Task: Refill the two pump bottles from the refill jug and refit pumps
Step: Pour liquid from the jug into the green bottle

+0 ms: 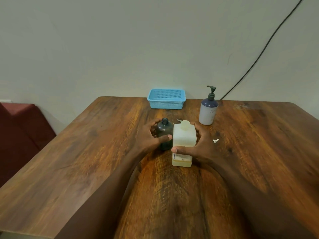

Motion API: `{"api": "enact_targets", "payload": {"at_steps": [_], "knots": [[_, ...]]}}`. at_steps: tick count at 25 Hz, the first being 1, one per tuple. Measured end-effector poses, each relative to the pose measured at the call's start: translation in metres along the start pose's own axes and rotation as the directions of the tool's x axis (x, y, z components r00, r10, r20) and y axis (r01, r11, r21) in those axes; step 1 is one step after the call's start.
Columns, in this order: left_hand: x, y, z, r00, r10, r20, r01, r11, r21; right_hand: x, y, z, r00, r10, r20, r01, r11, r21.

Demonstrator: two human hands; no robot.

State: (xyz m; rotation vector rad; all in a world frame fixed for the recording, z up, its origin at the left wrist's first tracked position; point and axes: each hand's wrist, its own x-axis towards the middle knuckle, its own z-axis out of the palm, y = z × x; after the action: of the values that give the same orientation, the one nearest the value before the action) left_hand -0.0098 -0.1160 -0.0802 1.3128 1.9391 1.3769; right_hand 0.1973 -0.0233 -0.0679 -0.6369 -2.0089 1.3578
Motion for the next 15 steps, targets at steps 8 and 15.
{"api": "enact_targets", "payload": {"at_steps": [8,15], "knots": [[-0.041,-0.011,-0.007,0.949,0.155,-0.275,-0.173,0.984,-0.044,0.003,-0.023,-0.008,0.934,-0.284,-0.215,0.171,0.887,-0.428],[-0.036,-0.001,-0.004,0.932,0.239,-0.272,-0.233,0.971,0.054,0.027,-0.025,-0.013,0.871,-0.469,-0.147,0.212,0.629,-0.748]]}}
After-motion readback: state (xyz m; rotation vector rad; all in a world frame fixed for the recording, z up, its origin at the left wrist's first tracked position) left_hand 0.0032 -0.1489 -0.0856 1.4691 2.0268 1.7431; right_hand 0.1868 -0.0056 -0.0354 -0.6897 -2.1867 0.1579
